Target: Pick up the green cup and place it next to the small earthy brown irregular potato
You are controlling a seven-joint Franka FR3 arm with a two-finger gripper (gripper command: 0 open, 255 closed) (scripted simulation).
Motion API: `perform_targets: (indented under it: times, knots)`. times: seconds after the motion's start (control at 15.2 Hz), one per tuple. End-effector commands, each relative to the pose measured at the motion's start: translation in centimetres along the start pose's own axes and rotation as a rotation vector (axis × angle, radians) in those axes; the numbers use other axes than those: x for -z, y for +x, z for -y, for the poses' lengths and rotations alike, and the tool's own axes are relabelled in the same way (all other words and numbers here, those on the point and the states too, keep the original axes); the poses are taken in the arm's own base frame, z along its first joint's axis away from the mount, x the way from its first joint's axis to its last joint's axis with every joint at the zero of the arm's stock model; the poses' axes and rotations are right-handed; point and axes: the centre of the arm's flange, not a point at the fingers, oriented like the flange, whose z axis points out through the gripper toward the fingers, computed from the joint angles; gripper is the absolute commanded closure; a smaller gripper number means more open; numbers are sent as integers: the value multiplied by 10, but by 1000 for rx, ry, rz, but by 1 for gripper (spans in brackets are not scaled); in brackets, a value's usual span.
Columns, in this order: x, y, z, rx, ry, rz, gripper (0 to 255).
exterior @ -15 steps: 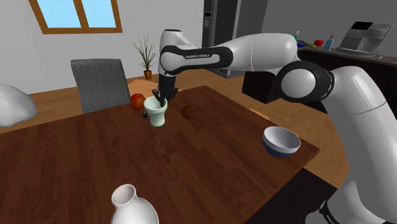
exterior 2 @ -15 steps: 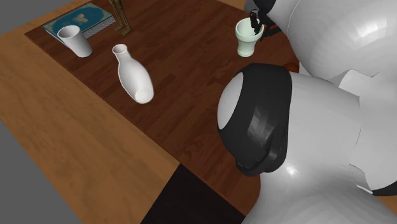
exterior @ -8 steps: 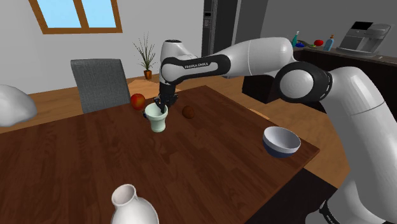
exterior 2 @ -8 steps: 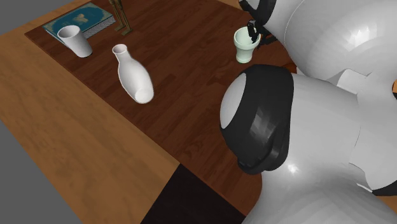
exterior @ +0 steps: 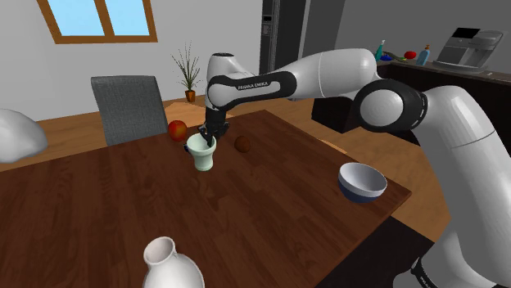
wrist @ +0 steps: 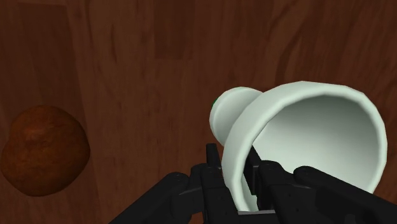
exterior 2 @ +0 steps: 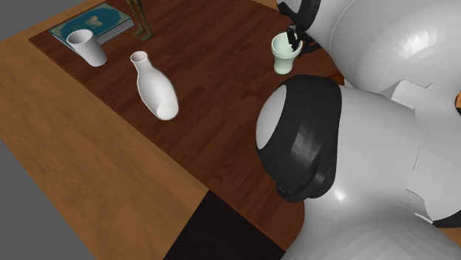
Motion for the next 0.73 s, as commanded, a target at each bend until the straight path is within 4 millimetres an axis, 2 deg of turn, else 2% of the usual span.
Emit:
perform_targets:
  times: [0.0, 0.33, 0.59, 0.66]
  knots:
    - [0, 0, 0, 0, 0, -1, 0]
    - [0, 0, 0, 0, 0, -1, 0]
    - [50, 0, 0, 0, 0, -1, 0]
    - [50, 0, 0, 0, 0, -1, 0]
